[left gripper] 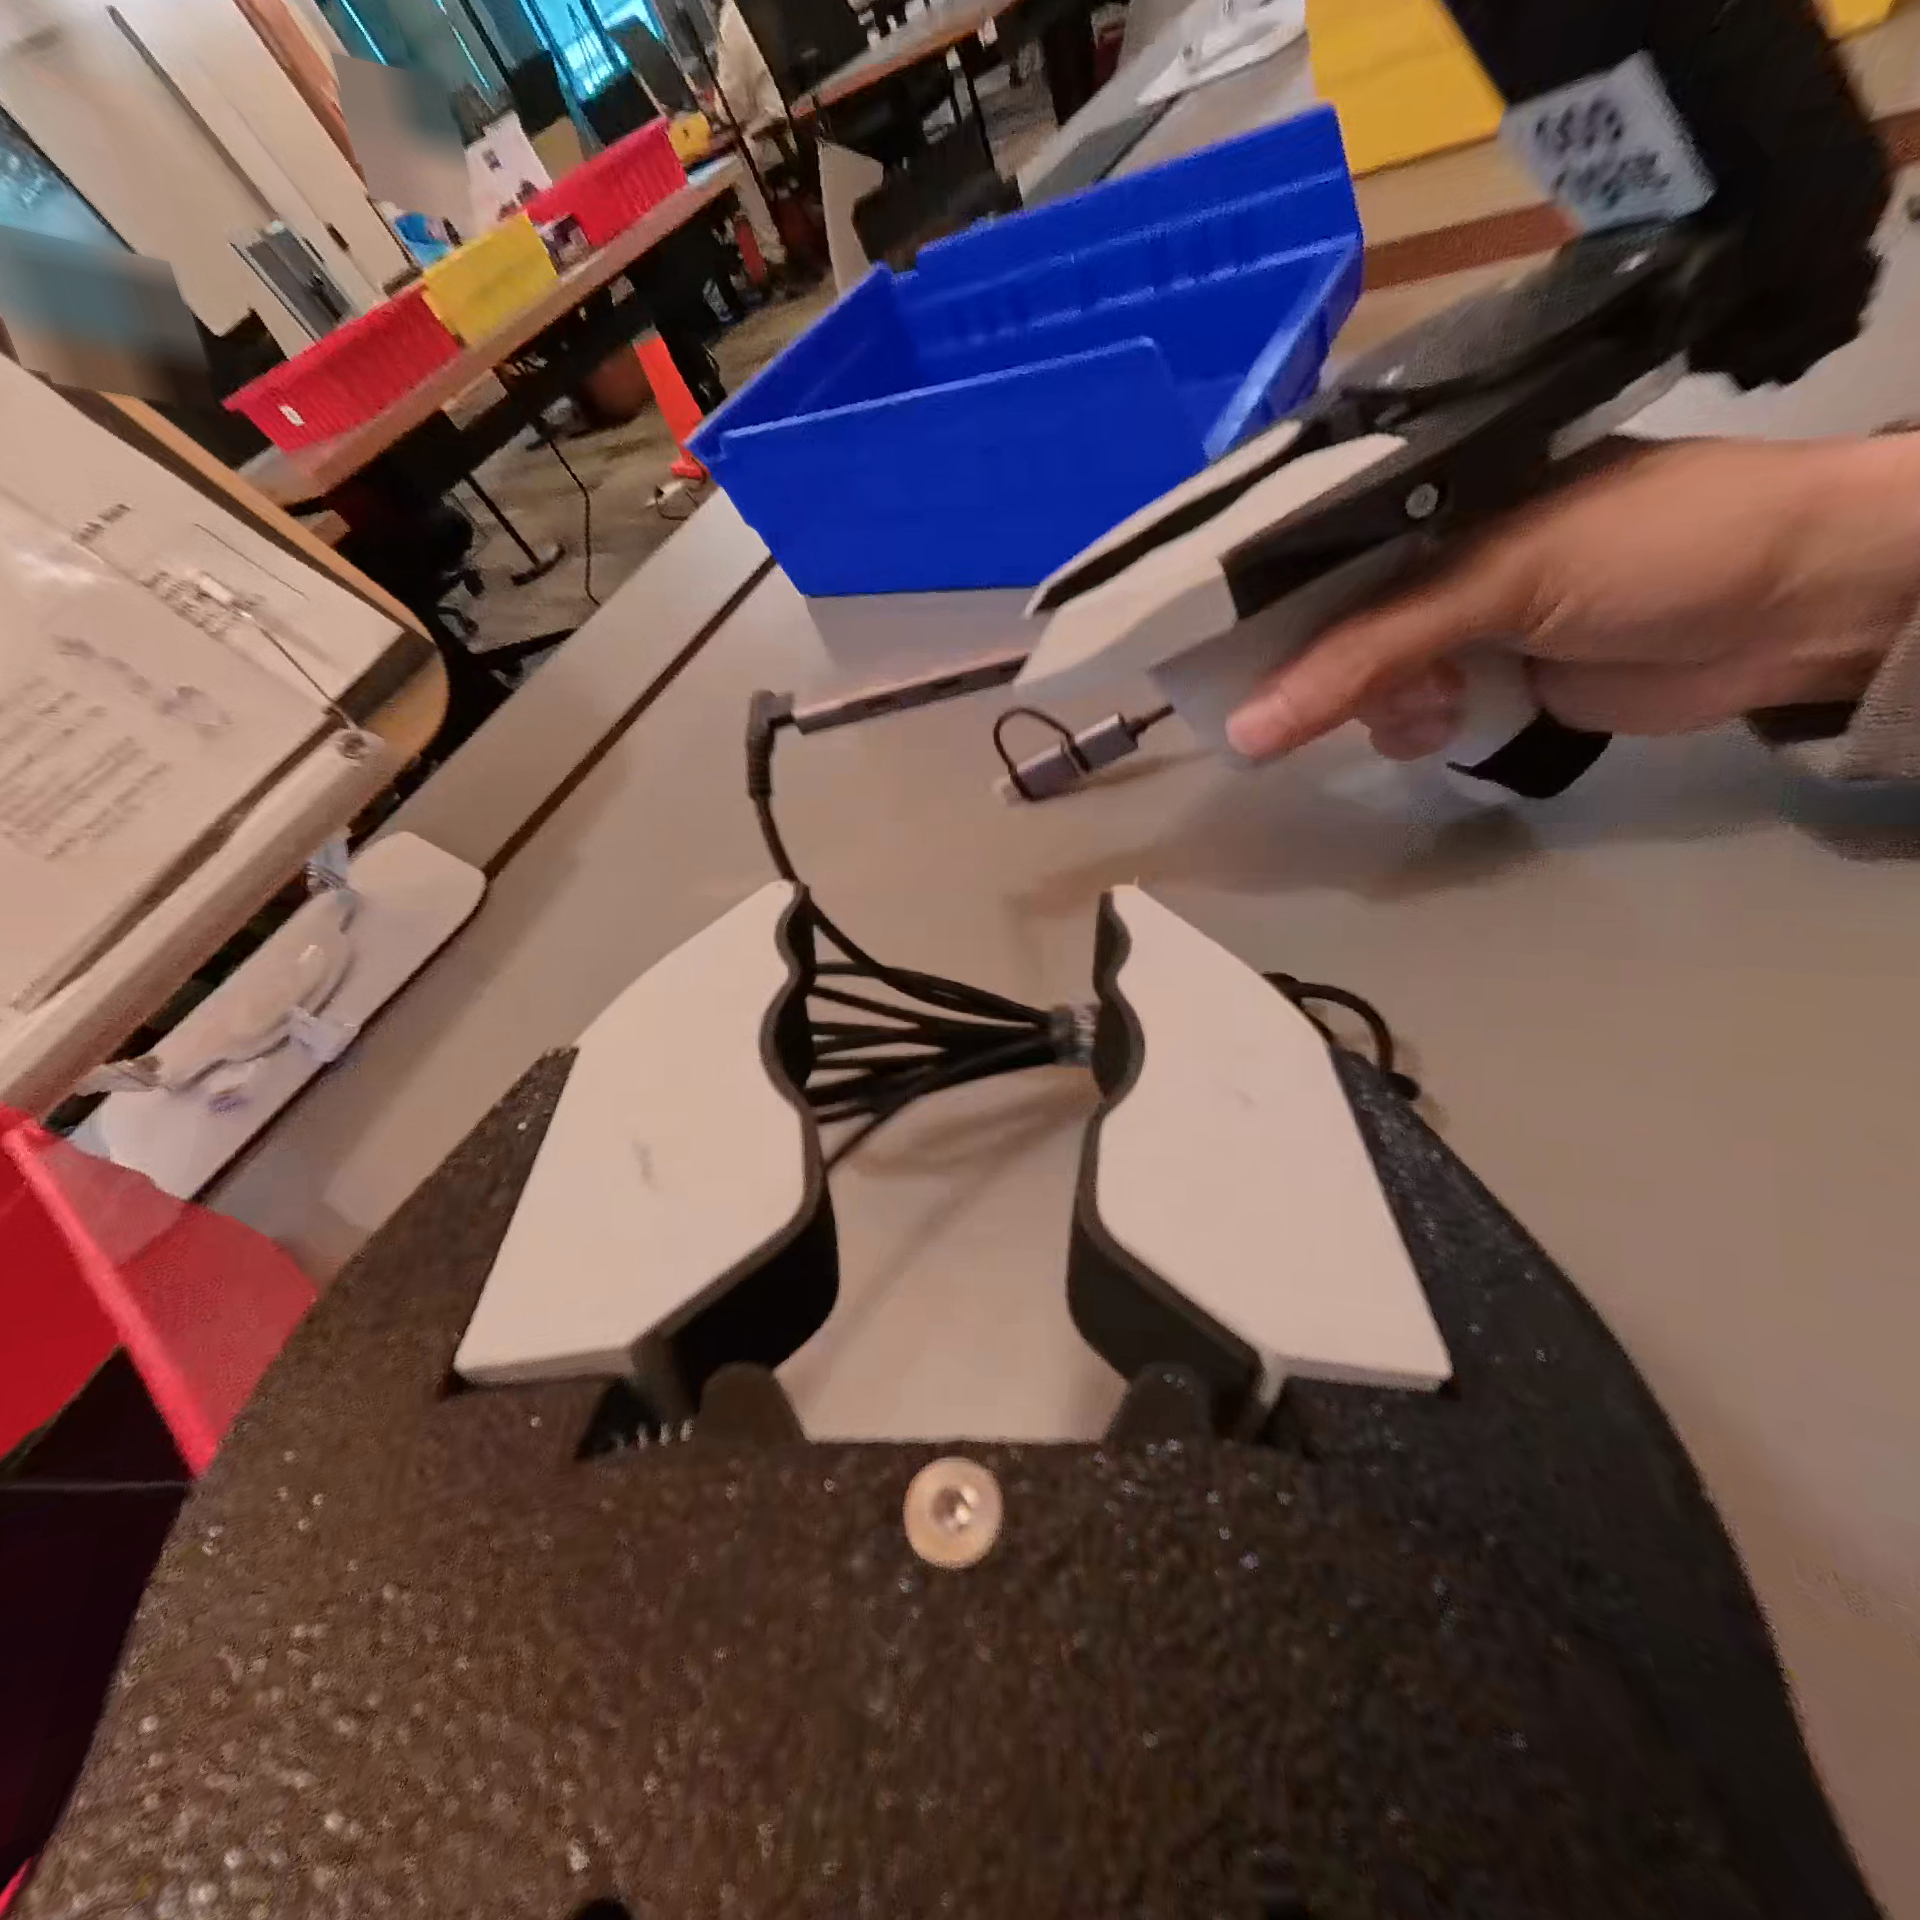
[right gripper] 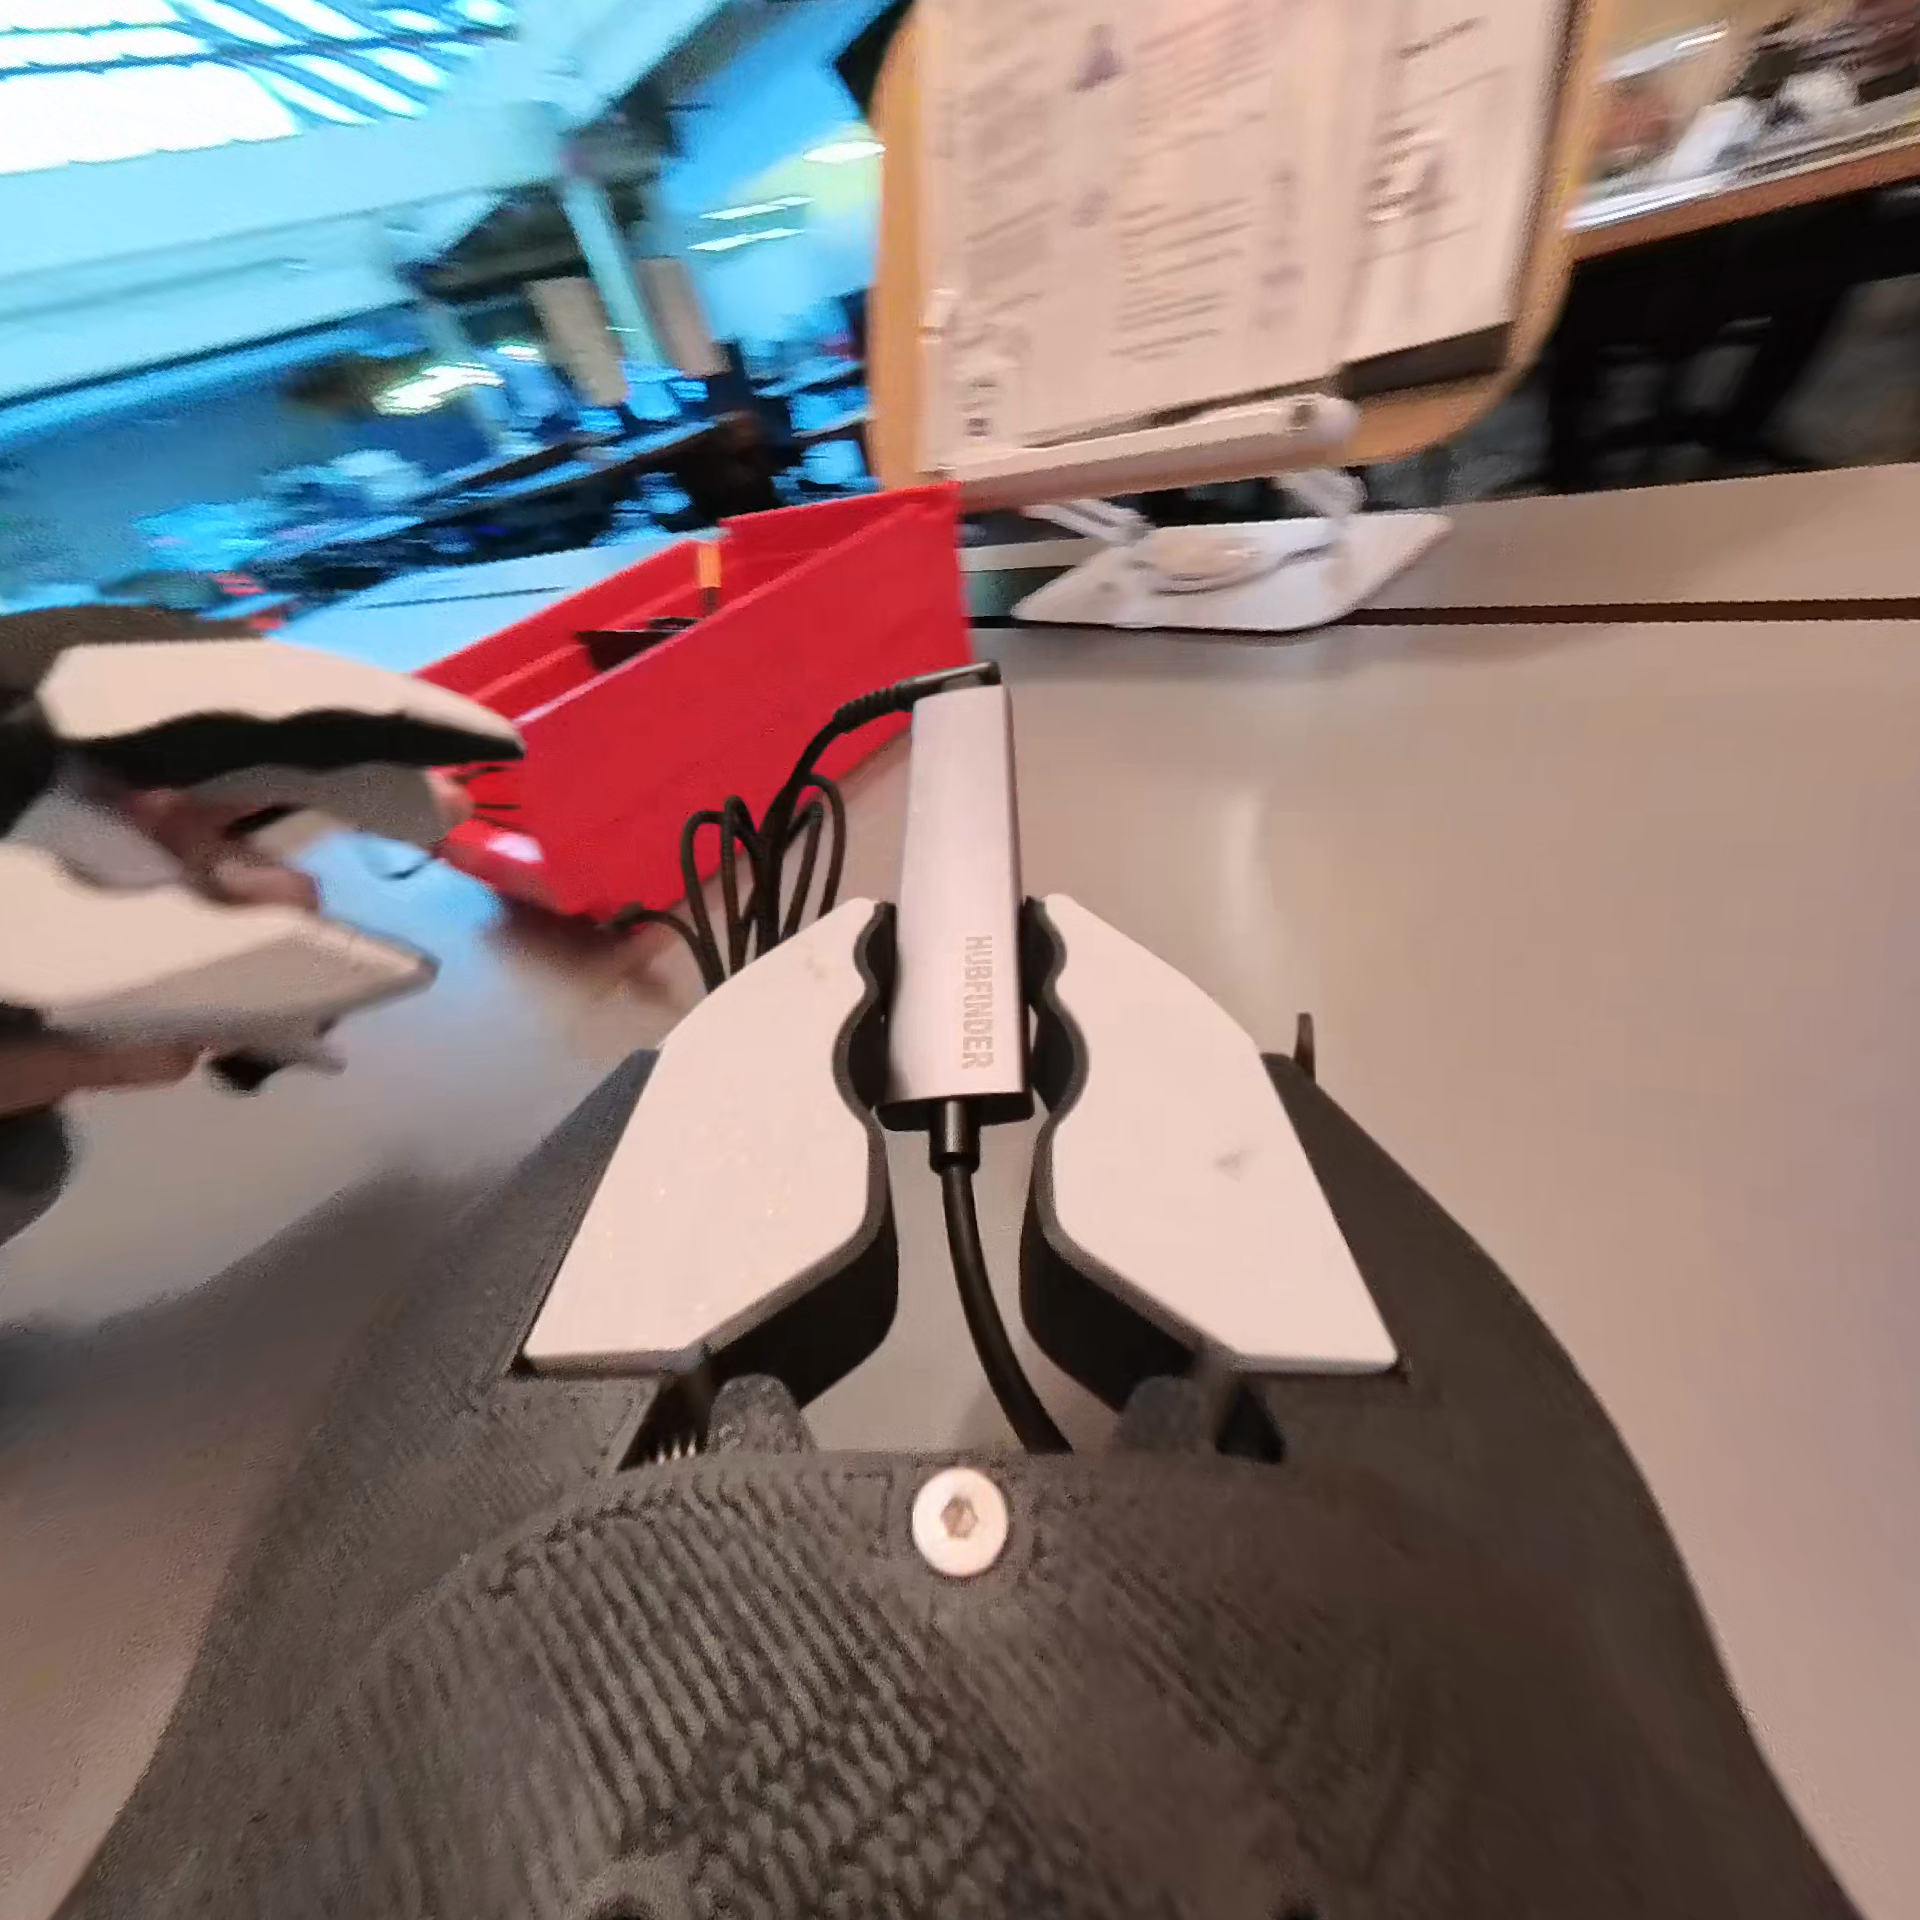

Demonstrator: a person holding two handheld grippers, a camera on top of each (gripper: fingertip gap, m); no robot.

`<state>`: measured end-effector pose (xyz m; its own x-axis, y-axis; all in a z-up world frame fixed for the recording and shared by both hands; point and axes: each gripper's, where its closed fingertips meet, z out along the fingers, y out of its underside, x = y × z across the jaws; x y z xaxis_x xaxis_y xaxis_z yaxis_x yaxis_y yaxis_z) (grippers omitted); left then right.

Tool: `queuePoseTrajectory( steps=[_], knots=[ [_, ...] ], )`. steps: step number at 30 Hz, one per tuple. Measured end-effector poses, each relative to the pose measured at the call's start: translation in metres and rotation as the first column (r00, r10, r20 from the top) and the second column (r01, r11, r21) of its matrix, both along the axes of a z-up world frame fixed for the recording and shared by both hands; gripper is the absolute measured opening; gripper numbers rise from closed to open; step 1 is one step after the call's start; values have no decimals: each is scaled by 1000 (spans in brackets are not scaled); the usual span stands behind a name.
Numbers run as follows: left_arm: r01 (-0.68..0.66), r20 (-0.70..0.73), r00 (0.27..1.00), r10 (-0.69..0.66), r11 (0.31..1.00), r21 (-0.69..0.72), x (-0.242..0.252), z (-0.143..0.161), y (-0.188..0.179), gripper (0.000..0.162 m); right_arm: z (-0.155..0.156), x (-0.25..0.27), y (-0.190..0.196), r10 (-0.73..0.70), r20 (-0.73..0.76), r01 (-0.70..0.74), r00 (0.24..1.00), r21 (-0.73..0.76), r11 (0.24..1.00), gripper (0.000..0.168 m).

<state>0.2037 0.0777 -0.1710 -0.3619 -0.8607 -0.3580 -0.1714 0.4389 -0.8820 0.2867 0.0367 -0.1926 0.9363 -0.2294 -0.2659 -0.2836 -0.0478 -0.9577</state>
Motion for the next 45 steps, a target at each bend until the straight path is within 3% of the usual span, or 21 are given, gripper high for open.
queuePoseTrajectory(
  steps=[4,8,11,14,18,21,24,32,36,39,41,45],
  knots=[
    [13,-19,1000,-13,1000,-4,6,-16,-8,50,2,7,-7,-194,146,206,970,-66,976,24],
    [10,-50,999,-11,1000,-26,5,-19,-7,48,11,6,-12,-271,199,291,942,-77,954,24],
    [-51,-16,999,51,999,-4,0,1,12,42,8,11,-18,-332,202,346,921,-35,938,24],
    [-215,-10,977,215,974,-63,-13,30,62,39,2,21,-26,-376,181,384,909,-11,923,24],
    [-451,-223,874,431,892,-43,-50,15,149,39,1,27,-27,-372,190,384,909,-29,923,24],
    [-536,-387,796,465,839,-94,-64,-8,186,38,0,28,-27,-357,155,364,921,-21,931,24],
    [-588,-531,718,450,800,-117,-52,-28,206,37,-2,29,-26,-335,112,340,936,-30,940,24],
    [-606,-770,549,324,789,-101,-5,-75,218,30,-2,24,-22,-304,136,311,943,-31,950,24],
    [-601,-779,572,256,777,-186,10,-85,218,10,-2,22,-20,-284,136,291,949,-34,956,24],
    [-599,-754,615,232,759,-256,10,-73,216,4,-2,21,-20,-275,130,281,953,-29,959,24],
    [-585,-707,662,249,761,-281,8,-45,215,4,-1,22,-21,-274,123,278,954,-20,960,24],
    [-467,-543,800,254,832,-300,4,42,200,4,-1,24,-22,-262,77,264,962,-9,965,24]
  ],
)
